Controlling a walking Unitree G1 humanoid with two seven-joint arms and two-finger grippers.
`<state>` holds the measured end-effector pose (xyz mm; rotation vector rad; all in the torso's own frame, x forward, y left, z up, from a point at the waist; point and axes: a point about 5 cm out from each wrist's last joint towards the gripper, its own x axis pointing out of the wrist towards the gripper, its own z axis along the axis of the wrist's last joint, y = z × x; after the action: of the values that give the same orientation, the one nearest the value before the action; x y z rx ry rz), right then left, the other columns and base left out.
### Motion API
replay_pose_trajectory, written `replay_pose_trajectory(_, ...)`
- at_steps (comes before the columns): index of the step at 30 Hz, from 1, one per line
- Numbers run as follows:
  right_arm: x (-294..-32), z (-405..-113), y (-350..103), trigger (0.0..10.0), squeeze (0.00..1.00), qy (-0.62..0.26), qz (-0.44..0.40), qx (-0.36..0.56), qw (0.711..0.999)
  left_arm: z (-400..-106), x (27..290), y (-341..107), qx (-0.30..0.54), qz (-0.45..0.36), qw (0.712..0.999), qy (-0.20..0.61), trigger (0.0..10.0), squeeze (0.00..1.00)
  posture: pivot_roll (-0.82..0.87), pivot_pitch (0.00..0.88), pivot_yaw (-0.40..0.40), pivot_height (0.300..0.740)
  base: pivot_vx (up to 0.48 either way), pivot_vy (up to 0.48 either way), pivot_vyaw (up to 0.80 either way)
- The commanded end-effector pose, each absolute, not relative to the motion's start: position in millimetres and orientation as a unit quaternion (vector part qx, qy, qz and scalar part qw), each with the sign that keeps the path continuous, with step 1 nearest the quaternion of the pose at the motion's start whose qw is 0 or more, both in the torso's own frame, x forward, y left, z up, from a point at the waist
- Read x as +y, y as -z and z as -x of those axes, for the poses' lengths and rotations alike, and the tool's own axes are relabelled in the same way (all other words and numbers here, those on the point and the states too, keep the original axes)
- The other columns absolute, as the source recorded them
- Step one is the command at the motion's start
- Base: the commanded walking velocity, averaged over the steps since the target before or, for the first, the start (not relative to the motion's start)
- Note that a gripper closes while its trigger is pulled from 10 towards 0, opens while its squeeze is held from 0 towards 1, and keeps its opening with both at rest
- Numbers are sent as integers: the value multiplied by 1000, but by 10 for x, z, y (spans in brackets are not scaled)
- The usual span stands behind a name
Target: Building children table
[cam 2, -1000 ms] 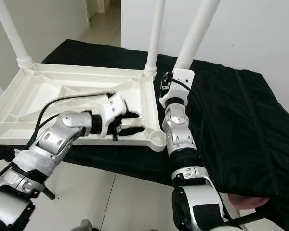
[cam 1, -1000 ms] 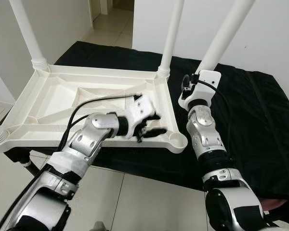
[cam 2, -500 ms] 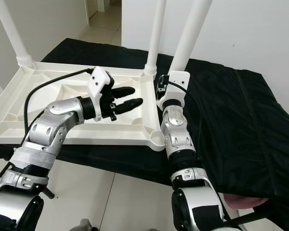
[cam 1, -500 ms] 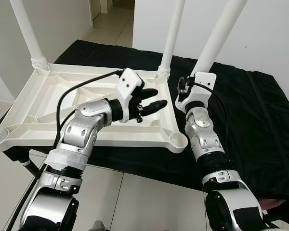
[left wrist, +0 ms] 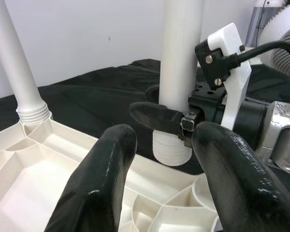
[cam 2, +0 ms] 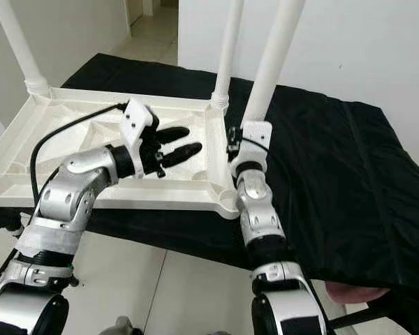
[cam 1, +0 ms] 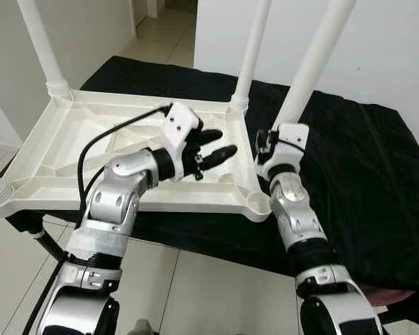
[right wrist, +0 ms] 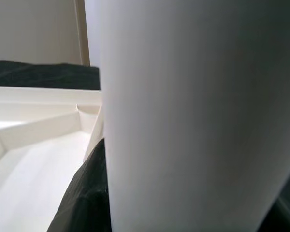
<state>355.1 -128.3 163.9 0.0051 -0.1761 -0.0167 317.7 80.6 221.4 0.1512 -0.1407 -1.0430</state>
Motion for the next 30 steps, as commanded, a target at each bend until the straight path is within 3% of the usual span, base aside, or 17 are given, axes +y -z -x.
replay_pose_trajectory(1, -1269, -3540, -1674, 10000, 0, 3, 1, -95, 995, -3288, 893, -2248, -83, -62, 935, 340, 10000, 0, 62, 0, -70, 740, 0, 0, 0)
replay_pose_trajectory(16, -1366, -3172, -1411, 10000, 0, -14, 6, -67, 998, -3164, 826, -2073, -33, -24, 927, 372, 10000, 0, 30, 0, -70, 740, 0, 0, 0)
replay_pose_trajectory(21, -1414, -2962, -1255, 10000, 0, -53, 14, -60, 997, -2996, 721, -1892, -12, -18, 922, 387, 10000, 0, 23, 0, -72, 740, 0, 0, 0)
replay_pose_trajectory(30, -1468, -2840, -1182, 10000, 0, -115, 32, -64, 991, -2963, 712, -1861, -4, -13, 923, 385, 10000, 0, 12, 0, -71, 740, 0, 0, 0)
